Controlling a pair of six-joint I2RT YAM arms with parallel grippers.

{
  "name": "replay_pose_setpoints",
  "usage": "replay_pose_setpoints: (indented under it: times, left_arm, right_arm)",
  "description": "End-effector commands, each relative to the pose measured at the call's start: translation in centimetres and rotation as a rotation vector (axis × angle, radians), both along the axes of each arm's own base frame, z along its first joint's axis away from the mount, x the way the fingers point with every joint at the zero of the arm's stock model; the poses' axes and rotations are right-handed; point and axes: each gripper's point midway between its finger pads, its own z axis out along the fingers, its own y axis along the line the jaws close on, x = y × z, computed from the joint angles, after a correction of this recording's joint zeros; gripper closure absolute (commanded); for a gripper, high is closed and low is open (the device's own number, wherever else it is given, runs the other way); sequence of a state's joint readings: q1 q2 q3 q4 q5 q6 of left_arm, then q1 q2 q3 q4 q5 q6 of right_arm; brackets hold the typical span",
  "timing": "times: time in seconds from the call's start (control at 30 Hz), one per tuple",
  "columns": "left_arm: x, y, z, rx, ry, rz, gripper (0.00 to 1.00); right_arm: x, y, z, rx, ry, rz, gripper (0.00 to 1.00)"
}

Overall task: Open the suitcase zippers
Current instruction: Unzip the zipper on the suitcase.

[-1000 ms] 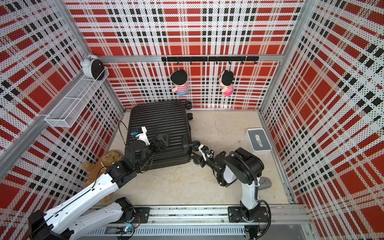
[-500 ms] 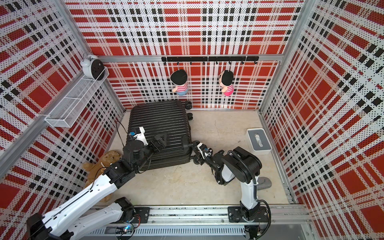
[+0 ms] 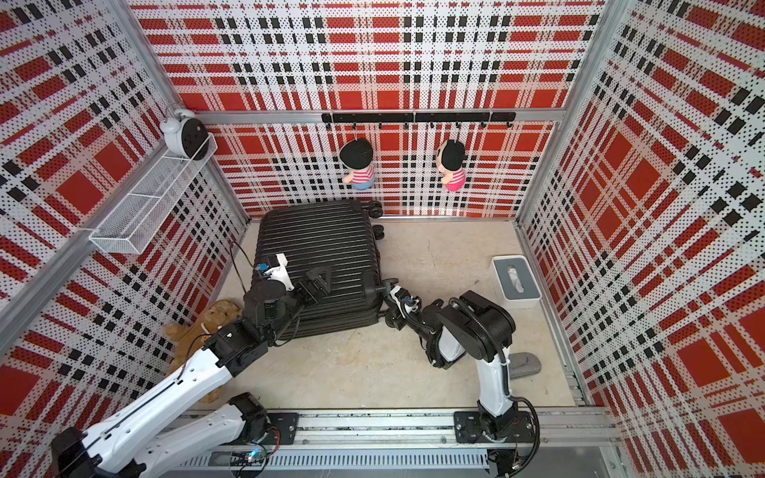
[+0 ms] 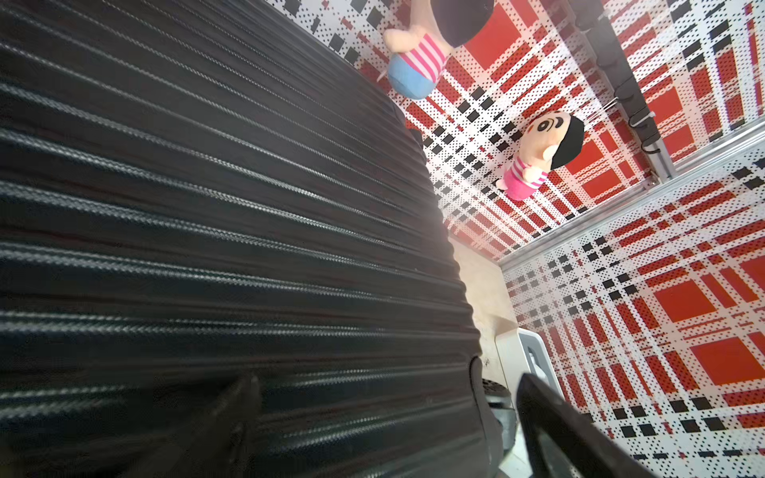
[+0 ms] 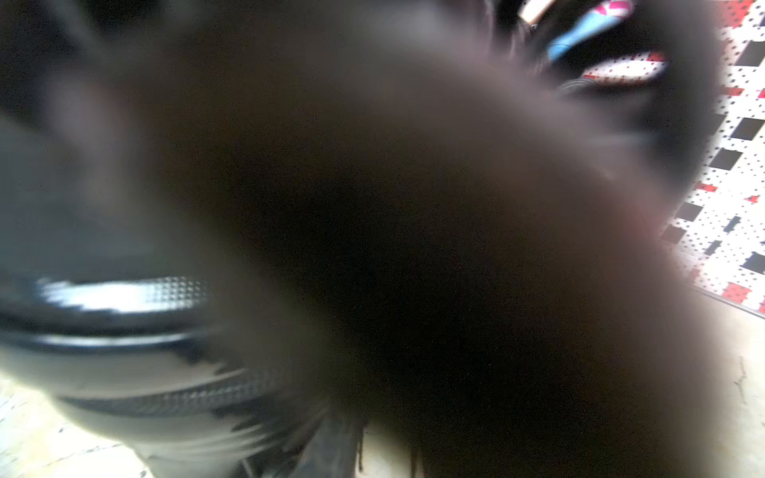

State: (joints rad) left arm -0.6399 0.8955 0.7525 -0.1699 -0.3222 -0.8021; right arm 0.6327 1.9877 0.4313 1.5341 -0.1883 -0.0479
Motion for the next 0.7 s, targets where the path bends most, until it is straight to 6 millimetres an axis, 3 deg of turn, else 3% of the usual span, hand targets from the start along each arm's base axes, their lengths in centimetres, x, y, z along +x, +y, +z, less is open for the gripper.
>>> replay_pose_setpoints:
  times: [0.0,0.37,0.67]
  left_arm:
    - [-0.1,0.7,-0.1,0.027,0.006,0.017,0.02]
    - [-0.1,0.9,0.0,0.029,0.005,0.025,0.02]
    - [-0.3,1.9,0.4,0.047,0.003,0.052,0.02]
  right_arm:
    - [-0.8,1.0,1.2,0.027,-0.065,0.051,0.76]
    - [-1.0,0.9,2.0,0.043,-0.087,0.05,0.81]
    - [-1.1,0.5,2.3,0.045,-0.089,0.034,1.0]
